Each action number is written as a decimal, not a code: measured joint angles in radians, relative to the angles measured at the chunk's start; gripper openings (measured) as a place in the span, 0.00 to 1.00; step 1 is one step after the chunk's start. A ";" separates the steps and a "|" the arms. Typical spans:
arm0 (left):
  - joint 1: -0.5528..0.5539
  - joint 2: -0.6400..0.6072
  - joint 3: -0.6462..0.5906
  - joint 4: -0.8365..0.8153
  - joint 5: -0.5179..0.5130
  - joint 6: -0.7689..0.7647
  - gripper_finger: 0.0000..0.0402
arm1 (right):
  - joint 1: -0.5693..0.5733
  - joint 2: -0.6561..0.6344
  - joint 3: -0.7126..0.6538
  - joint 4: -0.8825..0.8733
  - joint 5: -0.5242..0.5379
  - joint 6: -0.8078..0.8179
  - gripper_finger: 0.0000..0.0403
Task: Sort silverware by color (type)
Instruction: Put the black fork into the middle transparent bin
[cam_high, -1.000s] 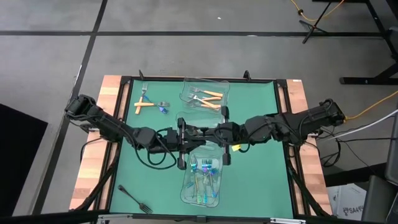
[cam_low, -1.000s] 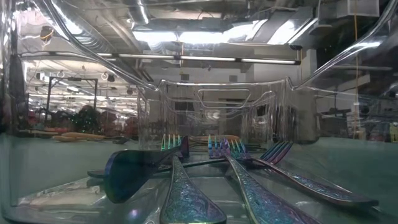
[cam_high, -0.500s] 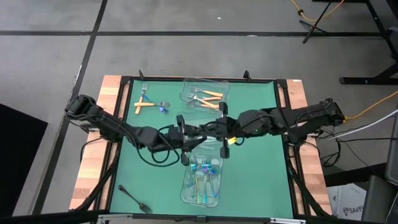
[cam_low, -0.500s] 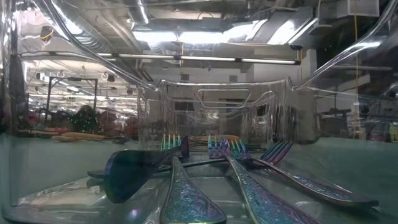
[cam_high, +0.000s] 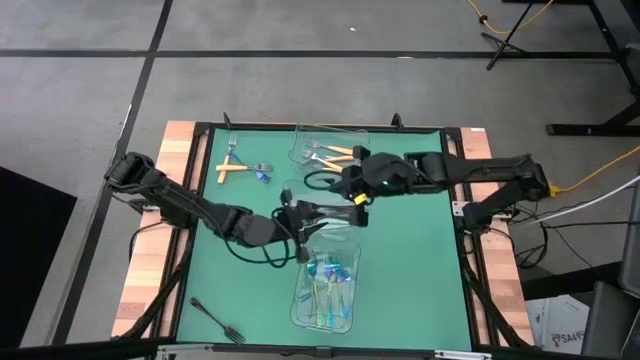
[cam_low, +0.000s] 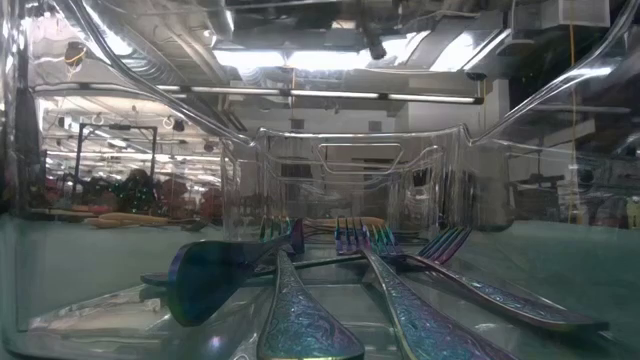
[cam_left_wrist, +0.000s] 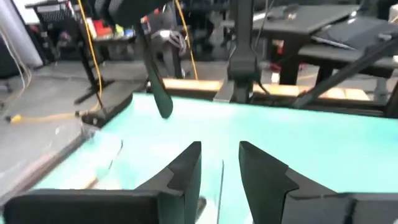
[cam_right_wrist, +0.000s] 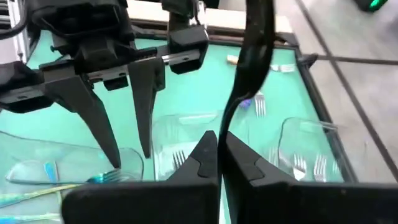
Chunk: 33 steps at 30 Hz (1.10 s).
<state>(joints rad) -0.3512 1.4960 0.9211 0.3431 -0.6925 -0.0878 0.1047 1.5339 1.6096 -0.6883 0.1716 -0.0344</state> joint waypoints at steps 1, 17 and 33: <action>0.000 0.000 0.000 -0.020 0.000 -0.019 0.25 | -0.012 0.009 0.000 0.001 -0.014 -0.001 0.00; -0.046 0.000 -0.001 -0.205 0.191 -0.304 0.25 | -0.107 0.236 -0.001 -0.088 -0.088 -0.072 0.00; -0.223 0.000 -0.001 -0.411 0.666 -0.764 0.25 | -0.107 0.398 -0.001 -0.184 -0.086 -0.136 0.00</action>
<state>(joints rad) -0.5738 1.4960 0.9203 -0.0679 -0.0263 -0.8516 -0.0021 1.9317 1.6089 -0.8718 0.0853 -0.1699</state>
